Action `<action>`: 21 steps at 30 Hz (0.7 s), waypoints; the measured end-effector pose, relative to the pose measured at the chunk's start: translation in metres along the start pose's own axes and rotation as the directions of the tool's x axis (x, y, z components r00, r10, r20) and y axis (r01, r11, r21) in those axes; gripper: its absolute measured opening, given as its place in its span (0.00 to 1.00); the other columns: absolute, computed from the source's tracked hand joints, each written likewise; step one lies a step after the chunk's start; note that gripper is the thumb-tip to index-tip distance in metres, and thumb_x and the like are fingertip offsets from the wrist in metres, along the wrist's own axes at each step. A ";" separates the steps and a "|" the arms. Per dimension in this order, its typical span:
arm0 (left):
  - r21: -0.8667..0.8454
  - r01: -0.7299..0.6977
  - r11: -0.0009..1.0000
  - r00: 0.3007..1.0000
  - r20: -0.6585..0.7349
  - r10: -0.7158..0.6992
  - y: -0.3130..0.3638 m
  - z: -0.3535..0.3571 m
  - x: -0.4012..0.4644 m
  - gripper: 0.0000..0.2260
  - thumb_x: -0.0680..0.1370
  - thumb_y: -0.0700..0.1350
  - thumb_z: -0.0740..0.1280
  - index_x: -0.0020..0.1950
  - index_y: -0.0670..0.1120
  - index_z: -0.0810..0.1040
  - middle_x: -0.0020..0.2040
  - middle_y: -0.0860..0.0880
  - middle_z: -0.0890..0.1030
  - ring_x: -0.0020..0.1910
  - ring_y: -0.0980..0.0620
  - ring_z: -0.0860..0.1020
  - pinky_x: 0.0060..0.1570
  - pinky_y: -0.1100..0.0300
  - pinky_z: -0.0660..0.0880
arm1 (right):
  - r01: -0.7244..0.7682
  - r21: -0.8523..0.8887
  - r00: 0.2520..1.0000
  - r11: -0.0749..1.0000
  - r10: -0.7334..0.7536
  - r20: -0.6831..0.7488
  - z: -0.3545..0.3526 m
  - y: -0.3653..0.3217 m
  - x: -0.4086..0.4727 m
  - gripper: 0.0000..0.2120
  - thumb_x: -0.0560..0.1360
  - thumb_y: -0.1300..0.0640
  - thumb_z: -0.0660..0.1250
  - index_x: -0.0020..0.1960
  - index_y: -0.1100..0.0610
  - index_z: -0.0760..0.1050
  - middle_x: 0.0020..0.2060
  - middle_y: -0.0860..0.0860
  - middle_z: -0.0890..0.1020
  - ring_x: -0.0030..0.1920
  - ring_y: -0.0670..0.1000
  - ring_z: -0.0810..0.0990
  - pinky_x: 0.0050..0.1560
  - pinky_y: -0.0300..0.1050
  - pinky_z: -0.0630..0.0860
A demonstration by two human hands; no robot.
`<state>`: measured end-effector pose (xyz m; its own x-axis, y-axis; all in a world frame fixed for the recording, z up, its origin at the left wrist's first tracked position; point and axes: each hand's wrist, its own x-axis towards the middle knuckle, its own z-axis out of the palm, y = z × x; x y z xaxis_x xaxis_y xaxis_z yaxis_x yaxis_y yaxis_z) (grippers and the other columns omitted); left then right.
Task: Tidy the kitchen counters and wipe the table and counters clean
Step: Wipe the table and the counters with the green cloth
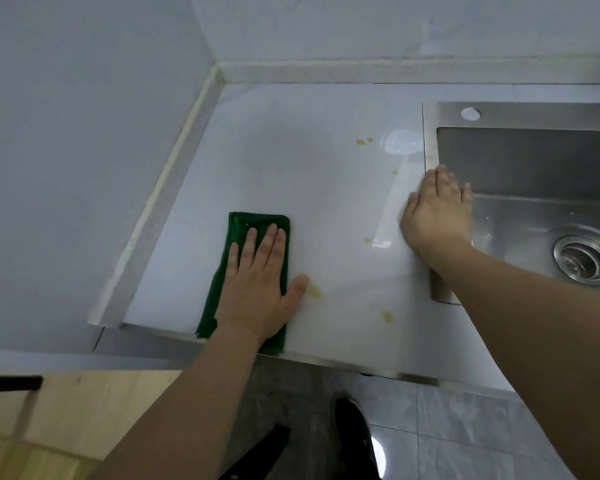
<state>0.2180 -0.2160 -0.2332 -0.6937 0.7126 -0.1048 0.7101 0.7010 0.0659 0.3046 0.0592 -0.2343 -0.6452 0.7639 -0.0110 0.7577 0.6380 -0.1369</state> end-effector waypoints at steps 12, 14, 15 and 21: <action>-0.013 -0.013 1.000 1.000 -0.006 0.013 0.000 -0.007 0.027 0.35 0.74 0.66 0.35 0.79 0.52 0.38 0.79 0.55 0.39 0.77 0.52 0.38 0.75 0.49 0.37 | 0.000 0.062 1.000 0.998 -0.001 0.028 0.000 0.000 0.000 0.28 0.80 0.53 0.48 0.77 0.64 0.50 0.77 0.59 0.53 0.76 0.57 0.52 0.76 0.54 0.45; -0.015 -0.015 1.000 1.000 -0.009 0.015 -0.001 -0.009 0.041 0.35 0.74 0.66 0.35 0.79 0.51 0.38 0.79 0.54 0.40 0.77 0.52 0.38 0.75 0.49 0.37 | -0.004 0.083 1.000 0.997 0.003 0.021 0.000 0.001 0.001 0.28 0.80 0.53 0.49 0.77 0.64 0.52 0.76 0.59 0.55 0.76 0.58 0.53 0.76 0.55 0.47; -0.010 -0.014 1.000 1.000 -0.009 0.014 -0.002 -0.009 0.047 0.35 0.74 0.66 0.35 0.79 0.51 0.38 0.79 0.54 0.40 0.77 0.52 0.38 0.75 0.49 0.37 | -0.002 0.080 1.000 0.997 0.001 0.017 0.000 0.001 0.001 0.28 0.80 0.53 0.50 0.76 0.63 0.53 0.76 0.59 0.56 0.75 0.58 0.55 0.75 0.55 0.47; -0.020 -0.004 1.000 1.000 -0.014 0.004 -0.001 -0.014 0.090 0.35 0.75 0.66 0.35 0.79 0.51 0.40 0.79 0.54 0.41 0.77 0.52 0.38 0.75 0.49 0.38 | -0.012 0.073 0.998 0.997 0.017 -0.061 -0.008 0.000 0.028 0.18 0.77 0.56 0.54 0.60 0.66 0.69 0.62 0.63 0.72 0.65 0.63 0.67 0.74 0.58 0.52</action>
<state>0.1527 -0.1522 -0.2287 -0.6928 0.7154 -0.0908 0.7102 0.6987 0.0858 0.2877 0.0815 -0.2271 -0.6254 0.7789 0.0475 0.7563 0.6200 -0.2088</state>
